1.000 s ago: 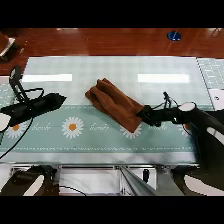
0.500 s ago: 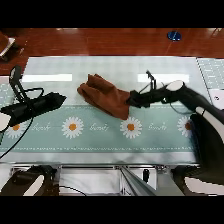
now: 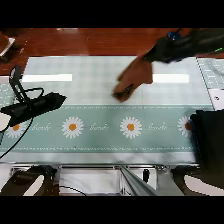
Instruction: Fold the shirts.
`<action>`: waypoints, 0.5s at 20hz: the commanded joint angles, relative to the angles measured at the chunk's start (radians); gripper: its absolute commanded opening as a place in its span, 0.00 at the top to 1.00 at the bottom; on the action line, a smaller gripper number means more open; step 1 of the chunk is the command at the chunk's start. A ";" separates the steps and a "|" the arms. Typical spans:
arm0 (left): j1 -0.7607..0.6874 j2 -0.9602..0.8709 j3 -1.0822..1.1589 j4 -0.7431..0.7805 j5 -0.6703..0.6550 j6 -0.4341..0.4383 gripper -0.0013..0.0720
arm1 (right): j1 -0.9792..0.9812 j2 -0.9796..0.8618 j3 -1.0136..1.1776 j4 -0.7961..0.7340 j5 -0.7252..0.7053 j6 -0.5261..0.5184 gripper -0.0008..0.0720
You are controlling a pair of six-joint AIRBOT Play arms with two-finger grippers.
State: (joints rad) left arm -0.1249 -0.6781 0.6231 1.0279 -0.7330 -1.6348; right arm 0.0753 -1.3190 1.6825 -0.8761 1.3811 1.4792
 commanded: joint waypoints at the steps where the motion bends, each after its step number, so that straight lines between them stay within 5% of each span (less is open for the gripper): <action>1: 0.000 -0.001 0.000 0.000 0.000 -0.001 0.95 | -0.146 0.055 0.153 -0.138 0.174 0.068 0.96; 10: 0.000 -0.001 0.000 0.000 0.021 -0.001 0.95 | -0.770 0.155 0.166 -0.267 0.439 0.135 0.96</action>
State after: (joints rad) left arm -0.1249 -0.6781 0.6231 1.0275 -0.7296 -1.6375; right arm -0.5213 -1.1790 1.8420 -1.0943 1.7004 1.5890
